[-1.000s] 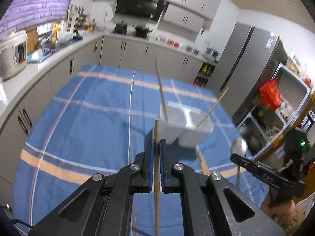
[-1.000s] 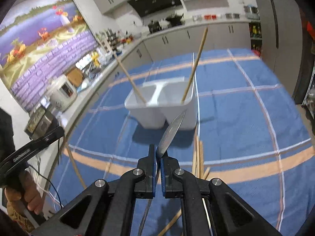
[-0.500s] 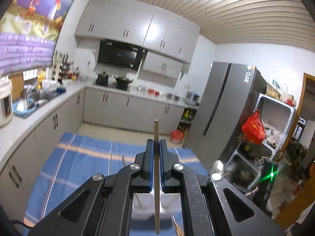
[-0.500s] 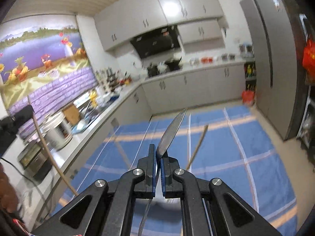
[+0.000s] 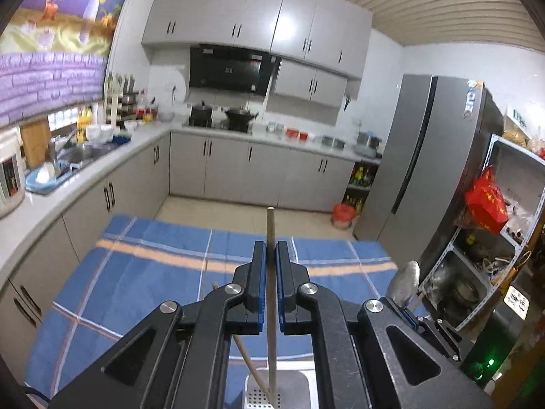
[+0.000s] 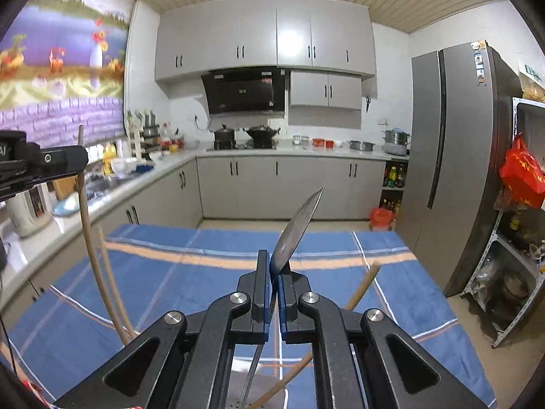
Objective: Organize utensils
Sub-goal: 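Lift the chopstick and metal spoon and carry both above the white holder, then drop the chopstick and spoon into the holder by opening both tools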
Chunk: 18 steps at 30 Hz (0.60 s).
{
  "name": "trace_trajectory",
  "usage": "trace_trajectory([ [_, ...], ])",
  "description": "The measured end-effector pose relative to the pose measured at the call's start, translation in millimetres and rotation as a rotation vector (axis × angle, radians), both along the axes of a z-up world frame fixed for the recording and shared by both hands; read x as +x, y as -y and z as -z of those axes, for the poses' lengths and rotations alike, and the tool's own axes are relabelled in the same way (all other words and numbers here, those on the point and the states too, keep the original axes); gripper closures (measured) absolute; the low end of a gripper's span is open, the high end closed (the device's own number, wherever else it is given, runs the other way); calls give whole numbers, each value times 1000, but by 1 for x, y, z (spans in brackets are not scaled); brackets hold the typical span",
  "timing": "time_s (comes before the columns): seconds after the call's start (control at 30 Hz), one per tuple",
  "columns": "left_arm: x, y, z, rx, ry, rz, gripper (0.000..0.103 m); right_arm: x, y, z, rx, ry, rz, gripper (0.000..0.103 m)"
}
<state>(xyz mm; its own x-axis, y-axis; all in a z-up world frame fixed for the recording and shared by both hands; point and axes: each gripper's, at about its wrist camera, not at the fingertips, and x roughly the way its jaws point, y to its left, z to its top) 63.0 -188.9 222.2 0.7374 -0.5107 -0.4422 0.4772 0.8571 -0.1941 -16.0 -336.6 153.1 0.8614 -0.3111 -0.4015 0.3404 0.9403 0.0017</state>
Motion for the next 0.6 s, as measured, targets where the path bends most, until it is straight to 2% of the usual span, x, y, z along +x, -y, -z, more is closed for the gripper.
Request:
trace_trajectory([
  [0.2,0,3,23,35,-37,14,98,-2,2,24,30,-55,-7,99],
  [0.37,-6,-3,23,29,-41,15,97,-12,-1,31,50,-80,-33,98],
  [0.47,-17,-12,15,25,-13,12,96,-17,-3,31,51,-89,-41,93],
  [0.5,-22,-15,12,22,-1,10,92,-20,-2,31,48,-87,-40,87],
  [0.6,-35,-27,1,-1,27,4,68,-24,-5,27,41,-78,-46,80],
])
